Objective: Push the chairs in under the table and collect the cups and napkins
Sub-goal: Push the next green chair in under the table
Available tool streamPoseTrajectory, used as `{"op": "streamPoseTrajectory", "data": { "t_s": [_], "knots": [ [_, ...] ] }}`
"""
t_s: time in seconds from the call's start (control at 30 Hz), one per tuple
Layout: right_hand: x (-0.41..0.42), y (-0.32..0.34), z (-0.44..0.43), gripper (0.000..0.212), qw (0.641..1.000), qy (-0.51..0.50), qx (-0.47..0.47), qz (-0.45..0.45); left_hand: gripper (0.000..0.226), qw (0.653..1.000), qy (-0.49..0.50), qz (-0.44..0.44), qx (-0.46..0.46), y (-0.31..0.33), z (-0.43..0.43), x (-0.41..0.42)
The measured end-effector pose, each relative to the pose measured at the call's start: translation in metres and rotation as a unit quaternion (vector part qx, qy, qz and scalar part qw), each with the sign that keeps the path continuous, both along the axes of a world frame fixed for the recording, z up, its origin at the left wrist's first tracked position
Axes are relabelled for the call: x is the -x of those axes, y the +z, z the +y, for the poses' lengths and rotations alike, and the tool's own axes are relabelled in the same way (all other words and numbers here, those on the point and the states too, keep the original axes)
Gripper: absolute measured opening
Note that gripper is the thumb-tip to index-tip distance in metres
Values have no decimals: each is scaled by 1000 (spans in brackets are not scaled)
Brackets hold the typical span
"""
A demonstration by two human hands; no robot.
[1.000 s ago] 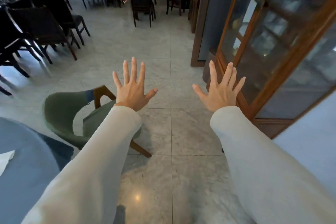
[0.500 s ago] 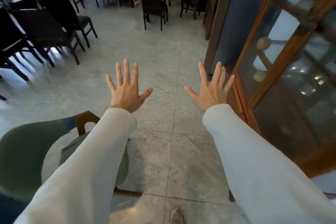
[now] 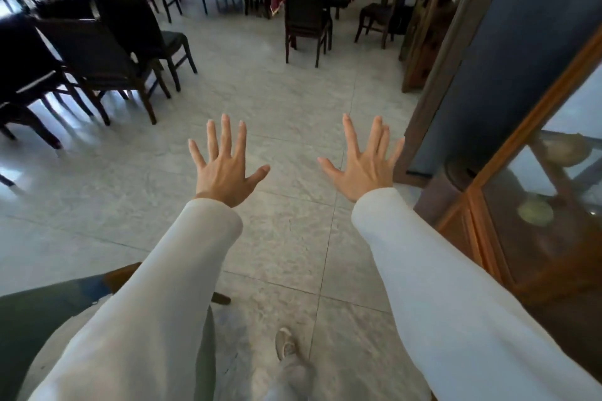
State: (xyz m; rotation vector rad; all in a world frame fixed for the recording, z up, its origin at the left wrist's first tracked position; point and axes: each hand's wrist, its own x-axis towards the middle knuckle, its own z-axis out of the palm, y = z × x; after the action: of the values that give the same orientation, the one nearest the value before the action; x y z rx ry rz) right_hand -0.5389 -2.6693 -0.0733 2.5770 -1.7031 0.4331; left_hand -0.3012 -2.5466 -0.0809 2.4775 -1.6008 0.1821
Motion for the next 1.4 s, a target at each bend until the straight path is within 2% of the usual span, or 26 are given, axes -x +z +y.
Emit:
{"op": "streamPoseTrajectory", "data": {
  "t_s": [0.33, 0.67, 0.8, 0.93, 1.1, 1.27, 1.4],
  "knots": [
    [-158, 21, -171, 89, 999, 48, 9, -8, 99, 998, 57, 19, -1, 14, -158, -138],
    [-308, -5, -329, 90, 991, 131, -4, -13, 97, 992, 123, 34, 2, -10, -274, -264],
    [-395, -9, -393, 90, 978, 210, 6, -5, 96, 982, 184, 43, 4, -19, -313, -321],
    [-493, -6, -432, 88, 952, 305, 14, 11, 96, 957, 284, 60, 16, -20, -321, -381],
    [-618, -9, -421, 86, 913, 407, -15, 31, 96, 917, 395, 56, 10, -17, -285, -443],
    [-721, -23, -349, 87, 849, 525, -37, 46, 96, 858, 510, 59, -6, -30, -208, -491],
    [-800, -30, -270, 87, 793, 606, -38, 47, 97, 797, 601, 63, -12, -43, -130, -524]
  ]
}}
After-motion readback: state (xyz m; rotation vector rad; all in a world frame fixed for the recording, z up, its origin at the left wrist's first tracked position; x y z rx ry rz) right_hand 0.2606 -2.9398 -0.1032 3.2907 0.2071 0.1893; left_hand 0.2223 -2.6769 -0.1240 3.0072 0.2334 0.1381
